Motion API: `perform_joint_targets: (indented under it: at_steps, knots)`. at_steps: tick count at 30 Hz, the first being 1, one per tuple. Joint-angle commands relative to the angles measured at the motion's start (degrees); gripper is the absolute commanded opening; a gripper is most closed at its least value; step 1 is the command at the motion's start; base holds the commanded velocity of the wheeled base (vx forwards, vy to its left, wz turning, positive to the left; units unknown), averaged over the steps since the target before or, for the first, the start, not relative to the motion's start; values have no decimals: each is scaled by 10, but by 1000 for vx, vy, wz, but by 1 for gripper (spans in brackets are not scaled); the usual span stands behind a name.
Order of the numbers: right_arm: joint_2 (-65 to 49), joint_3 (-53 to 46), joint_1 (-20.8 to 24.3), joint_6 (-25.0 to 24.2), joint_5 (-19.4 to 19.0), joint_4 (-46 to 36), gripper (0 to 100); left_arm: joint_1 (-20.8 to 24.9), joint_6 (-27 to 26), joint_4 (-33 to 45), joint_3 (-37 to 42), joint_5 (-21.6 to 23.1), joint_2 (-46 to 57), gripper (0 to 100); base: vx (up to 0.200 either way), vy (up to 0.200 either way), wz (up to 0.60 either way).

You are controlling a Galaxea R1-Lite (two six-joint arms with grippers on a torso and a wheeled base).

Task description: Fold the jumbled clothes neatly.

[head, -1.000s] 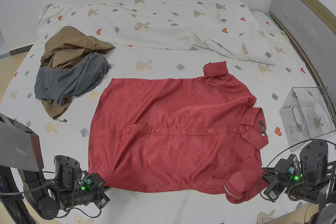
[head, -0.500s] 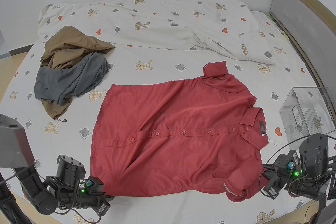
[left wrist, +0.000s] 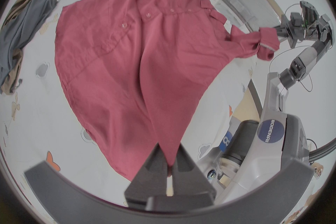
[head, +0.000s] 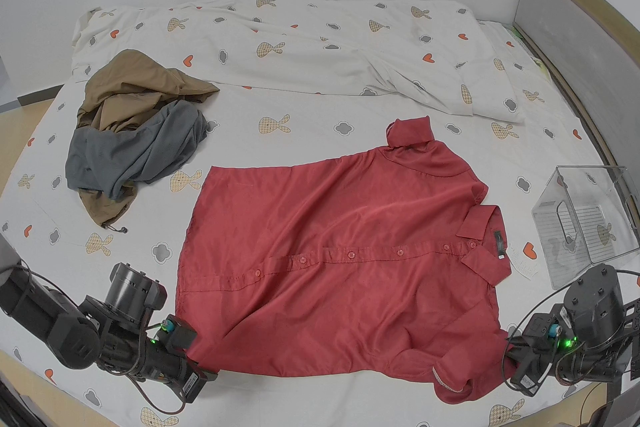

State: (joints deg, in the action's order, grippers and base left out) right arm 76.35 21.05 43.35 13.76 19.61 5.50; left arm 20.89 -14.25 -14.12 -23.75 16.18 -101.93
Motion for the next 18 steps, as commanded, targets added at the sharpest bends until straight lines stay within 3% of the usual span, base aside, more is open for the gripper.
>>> perform_joint_targets:
  at_steps: [1, 8, 13, 18]
  knots:
    - [-62, 85, -24, -38, -79, -168, 0, -1, 2, 3, -10, 6, 23, 0, 0, 0, 0]
    - [-86, 97, -18, -37, -98, -211, 0, 5, -37, 1, 13, 6, 24, 0, 0, 0, 0]
    - [-96, 113, -15, -43, -140, -247, 0, 6, -39, 1, 25, 0, 24, 0, 0, 0, 0]
    - [-92, 116, -24, -45, -137, -246, 0, 3, -39, -3, 12, -18, 10, 0, 0, 0, 0]
